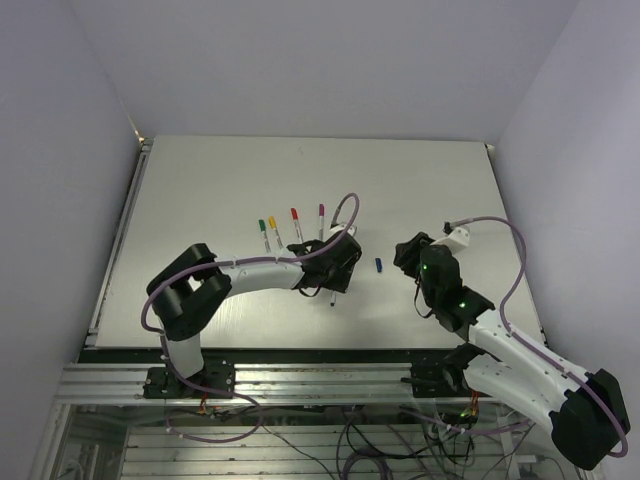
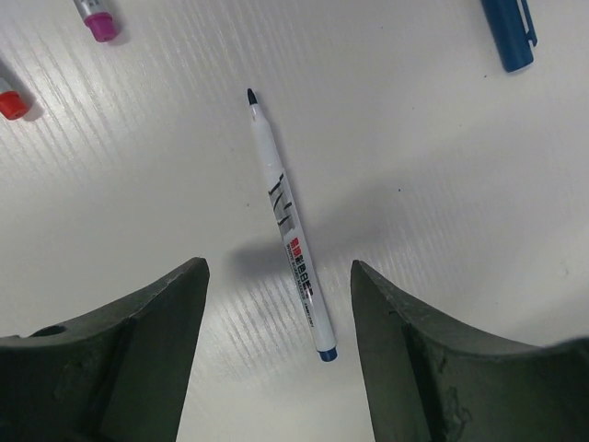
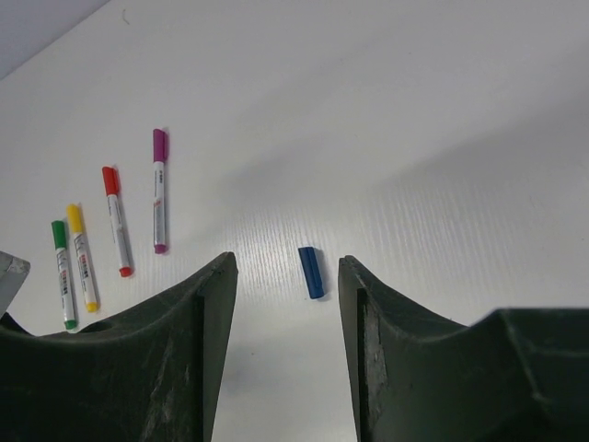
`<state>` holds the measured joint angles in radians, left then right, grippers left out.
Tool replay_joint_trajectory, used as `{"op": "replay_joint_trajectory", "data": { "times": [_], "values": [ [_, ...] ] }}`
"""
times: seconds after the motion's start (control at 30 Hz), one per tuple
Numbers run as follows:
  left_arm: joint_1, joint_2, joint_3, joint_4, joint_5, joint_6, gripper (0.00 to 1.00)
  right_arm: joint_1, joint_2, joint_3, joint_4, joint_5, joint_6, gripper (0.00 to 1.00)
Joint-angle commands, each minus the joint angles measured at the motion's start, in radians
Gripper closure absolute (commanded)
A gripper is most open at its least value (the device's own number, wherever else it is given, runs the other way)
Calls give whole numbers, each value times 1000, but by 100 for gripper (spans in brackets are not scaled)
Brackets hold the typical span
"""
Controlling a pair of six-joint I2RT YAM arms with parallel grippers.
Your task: Insert the pens into the pen caps
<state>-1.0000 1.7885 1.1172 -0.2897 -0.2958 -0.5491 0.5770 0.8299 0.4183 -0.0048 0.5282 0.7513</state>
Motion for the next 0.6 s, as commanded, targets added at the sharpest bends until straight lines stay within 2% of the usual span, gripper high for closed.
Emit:
{"op": "replay_joint_trajectory", "data": {
  "times": [0.0,0.47,0.57],
  "values": [
    [-9,22,34,-26,14,3,27,-4,-15,-16,26,-5,7,53],
    [-12,102,69,-76,-6,16,35,-5,-26,-37,42,-22,11,55],
    [-13,124,81,-113,-19,25,42,-5,-29,-38,40,-22,14,55]
  ]
}}
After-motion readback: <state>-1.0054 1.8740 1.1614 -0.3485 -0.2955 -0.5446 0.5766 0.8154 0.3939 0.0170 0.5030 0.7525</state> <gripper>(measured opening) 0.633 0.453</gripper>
